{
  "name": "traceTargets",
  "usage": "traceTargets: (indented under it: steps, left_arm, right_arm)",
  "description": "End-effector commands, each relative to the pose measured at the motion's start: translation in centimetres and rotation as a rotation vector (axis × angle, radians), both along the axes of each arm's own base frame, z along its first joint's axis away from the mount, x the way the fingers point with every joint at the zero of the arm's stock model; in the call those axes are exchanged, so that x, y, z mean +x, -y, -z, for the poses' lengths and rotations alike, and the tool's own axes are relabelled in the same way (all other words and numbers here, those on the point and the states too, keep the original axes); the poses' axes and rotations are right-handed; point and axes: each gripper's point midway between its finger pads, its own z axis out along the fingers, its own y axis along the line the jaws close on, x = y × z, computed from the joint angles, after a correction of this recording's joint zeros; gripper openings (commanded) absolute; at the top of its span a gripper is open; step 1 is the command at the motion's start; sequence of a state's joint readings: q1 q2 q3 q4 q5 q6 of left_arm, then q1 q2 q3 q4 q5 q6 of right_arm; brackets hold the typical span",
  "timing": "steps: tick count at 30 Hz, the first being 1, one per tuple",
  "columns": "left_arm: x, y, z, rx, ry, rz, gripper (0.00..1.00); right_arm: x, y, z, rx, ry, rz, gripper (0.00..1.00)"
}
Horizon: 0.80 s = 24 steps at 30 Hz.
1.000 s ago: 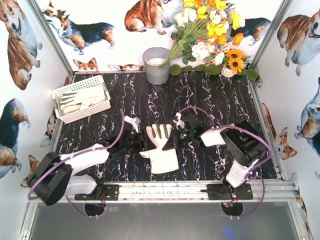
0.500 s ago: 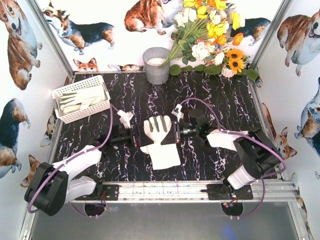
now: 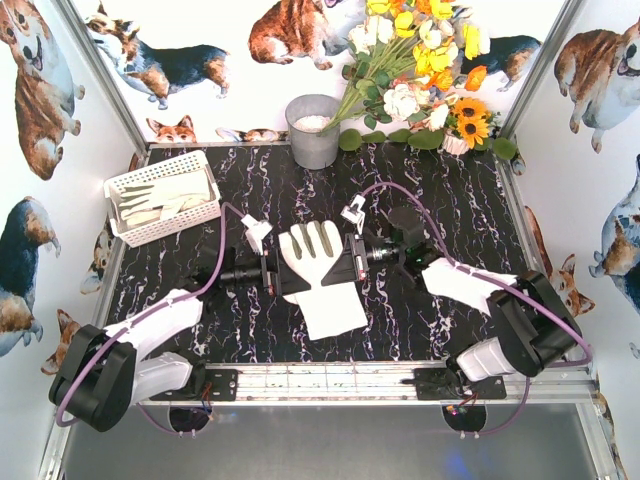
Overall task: Put the gloves into the storage basket
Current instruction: Pick up the glove from the center of the board, then place the glove in the bin.
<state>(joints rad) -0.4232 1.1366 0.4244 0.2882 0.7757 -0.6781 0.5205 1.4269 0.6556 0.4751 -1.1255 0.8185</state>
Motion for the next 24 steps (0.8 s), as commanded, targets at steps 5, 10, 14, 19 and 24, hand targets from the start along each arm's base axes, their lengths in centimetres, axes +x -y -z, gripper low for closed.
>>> traceTargets:
  steps: [5, 10, 14, 19, 24]
  left_arm:
    - [0.9, 0.1, -3.1, -0.024, 0.089, 0.039, 1.0]
    - [-1.7, 2.0, -6.6, -0.18, 0.083, 0.195, 1.0]
    - [-3.5, 2.5, -6.9, -0.181, 0.082, 0.28, 0.99]
    - [-4.3, 2.4, -6.0, -0.179, 0.029, 0.302, 0.76]
    - [-5.4, 2.7, -6.8, -0.235, 0.019, 0.335, 0.55]
  right_arm:
    - [-1.3, 0.5, -5.9, 0.117, 0.154, -0.089, 0.0]
    - [-1.4, 0.5, -6.4, 0.122, 0.166, -0.093, 0.0]
    - [-1.3, 0.4, -6.6, 0.125, 0.168, -0.098, 0.0]
    - [-1.3, 0.4, -7.0, 0.131, 0.18, -0.094, 0.0]
    - [-1.1, 0.3, -7.0, 0.127, 0.182, -0.083, 0.0]
